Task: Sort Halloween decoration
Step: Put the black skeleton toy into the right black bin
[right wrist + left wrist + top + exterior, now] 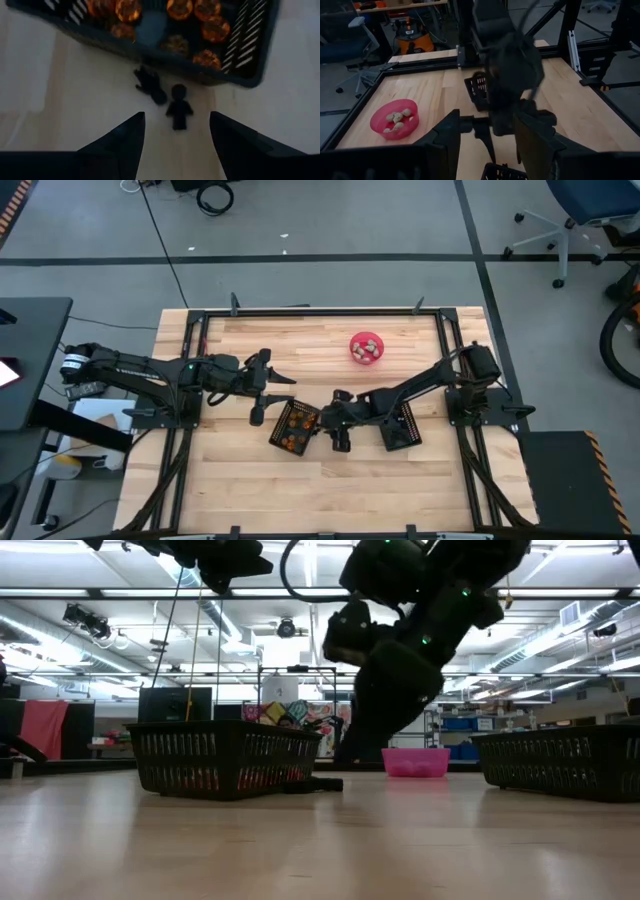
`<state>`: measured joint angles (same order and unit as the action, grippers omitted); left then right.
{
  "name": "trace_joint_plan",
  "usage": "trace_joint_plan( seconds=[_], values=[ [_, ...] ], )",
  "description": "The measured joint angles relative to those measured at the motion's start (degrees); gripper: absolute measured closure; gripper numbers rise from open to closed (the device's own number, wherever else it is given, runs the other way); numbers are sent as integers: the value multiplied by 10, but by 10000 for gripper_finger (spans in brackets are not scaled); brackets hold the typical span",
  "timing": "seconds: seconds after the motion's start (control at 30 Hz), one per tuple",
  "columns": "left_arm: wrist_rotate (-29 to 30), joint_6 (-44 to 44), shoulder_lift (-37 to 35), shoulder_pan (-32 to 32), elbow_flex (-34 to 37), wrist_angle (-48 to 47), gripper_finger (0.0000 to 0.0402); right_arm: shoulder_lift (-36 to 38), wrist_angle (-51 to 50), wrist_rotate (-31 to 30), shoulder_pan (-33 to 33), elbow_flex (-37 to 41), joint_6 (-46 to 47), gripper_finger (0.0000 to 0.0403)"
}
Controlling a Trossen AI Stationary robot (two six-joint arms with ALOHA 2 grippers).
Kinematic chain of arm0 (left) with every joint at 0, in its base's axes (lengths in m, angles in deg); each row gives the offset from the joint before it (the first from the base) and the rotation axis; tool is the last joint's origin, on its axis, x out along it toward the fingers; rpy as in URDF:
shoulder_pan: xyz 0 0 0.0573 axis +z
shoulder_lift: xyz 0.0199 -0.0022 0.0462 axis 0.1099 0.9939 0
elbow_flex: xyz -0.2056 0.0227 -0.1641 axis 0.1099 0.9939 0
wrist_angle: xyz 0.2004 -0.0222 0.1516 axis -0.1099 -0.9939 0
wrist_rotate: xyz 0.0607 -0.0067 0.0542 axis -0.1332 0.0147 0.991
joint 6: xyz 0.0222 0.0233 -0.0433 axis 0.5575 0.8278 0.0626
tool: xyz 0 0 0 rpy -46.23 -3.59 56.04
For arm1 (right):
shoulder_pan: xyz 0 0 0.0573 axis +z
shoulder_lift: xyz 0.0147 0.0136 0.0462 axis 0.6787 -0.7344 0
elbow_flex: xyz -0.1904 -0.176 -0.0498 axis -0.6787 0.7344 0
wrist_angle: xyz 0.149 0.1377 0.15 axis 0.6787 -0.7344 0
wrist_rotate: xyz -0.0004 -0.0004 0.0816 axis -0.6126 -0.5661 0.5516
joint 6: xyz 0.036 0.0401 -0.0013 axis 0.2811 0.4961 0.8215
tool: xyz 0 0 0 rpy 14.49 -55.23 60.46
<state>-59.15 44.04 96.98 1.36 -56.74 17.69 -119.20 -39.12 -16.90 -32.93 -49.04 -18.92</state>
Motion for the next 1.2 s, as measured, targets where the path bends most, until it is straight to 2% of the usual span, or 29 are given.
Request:
trace_joint_plan(
  seconds=[0.23,0.37,0.5,0.73,0.83,0.97,1.2],
  values=[
    [0,3,0,0,0,-2,246,-36,32,-39,11,0,-10,178],
    [0,3,0,0,0,0,246,-51,60,-41,11,-2,-10,198],
    [0,2,0,0,0,-1,246,-57,69,-40,11,-2,-10,241],
    [0,1,0,0,0,-2,246,-55,57,-32,12,-2,-8,344],
    [0,0,0,0,0,-3,246,-55,53,-32,12,-2,-8,368],
    [0,0,0,0,0,-3,246,-46,30,-25,11,-2,-2,370],
    [0,0,0,0,0,-3,246,15,-84,-36,11,2,4,365]
  ],
)
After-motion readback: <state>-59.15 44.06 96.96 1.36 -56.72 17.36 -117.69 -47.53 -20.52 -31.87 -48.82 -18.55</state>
